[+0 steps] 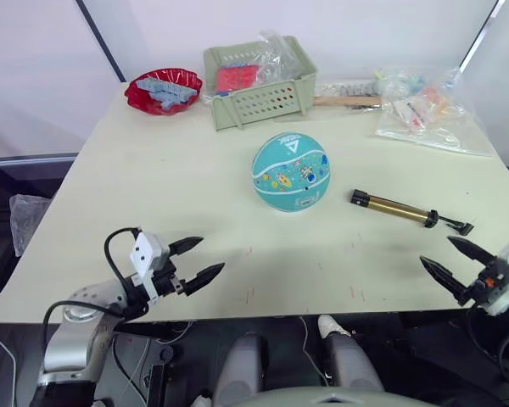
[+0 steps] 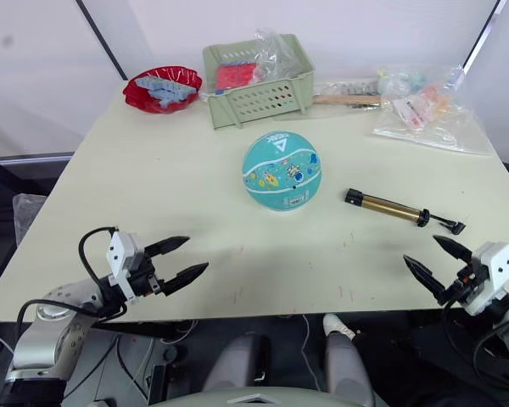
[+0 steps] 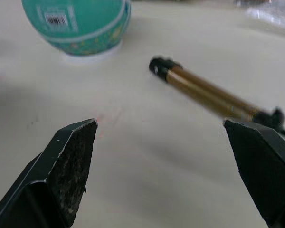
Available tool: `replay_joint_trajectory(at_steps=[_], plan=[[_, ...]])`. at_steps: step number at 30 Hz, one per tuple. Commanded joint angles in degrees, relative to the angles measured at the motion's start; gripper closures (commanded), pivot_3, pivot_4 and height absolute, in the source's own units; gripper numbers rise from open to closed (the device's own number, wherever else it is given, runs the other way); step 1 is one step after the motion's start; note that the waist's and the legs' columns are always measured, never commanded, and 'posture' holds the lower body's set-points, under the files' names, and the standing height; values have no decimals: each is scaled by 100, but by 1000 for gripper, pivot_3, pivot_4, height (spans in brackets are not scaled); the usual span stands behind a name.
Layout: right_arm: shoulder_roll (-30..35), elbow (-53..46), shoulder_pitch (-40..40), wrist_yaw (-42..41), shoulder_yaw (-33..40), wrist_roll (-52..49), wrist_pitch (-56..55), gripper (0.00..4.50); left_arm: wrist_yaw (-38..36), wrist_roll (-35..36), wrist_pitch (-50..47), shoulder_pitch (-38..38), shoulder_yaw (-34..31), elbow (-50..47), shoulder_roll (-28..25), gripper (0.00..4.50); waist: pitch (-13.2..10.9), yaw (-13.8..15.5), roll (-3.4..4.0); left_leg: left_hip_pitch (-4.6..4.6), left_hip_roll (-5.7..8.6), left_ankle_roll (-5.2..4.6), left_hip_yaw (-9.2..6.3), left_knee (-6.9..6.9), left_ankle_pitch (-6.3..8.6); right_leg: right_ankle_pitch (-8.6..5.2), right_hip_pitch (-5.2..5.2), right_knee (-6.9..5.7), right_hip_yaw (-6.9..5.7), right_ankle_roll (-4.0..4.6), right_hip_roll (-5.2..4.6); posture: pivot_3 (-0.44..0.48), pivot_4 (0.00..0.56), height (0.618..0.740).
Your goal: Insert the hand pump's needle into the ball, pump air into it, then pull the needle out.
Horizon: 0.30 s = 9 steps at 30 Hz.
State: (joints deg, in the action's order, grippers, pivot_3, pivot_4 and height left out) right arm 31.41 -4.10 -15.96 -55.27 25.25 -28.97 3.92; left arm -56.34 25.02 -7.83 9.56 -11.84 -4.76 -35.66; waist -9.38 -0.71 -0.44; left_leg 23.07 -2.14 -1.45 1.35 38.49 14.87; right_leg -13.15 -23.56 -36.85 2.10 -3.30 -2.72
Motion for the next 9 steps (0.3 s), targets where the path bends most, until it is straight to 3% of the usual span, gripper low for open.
replay_joint_trajectory(at_steps=[1,9], plan=[[20,278,-87,-181,78,154,-566,48,97,-81,363,89,-203,138,64,0,0,-1,-1,-8,0,0,3,0,0,0,6,-1,3,-1,0,0,150,736],[-40,659,-151,-211,26,239,-1075,48,154,-293,766,353,-207,497,111,0,5,-2,-7,-22,-5,1,25,-4,0,4,7,-1,21,6,0,0,150,736]])
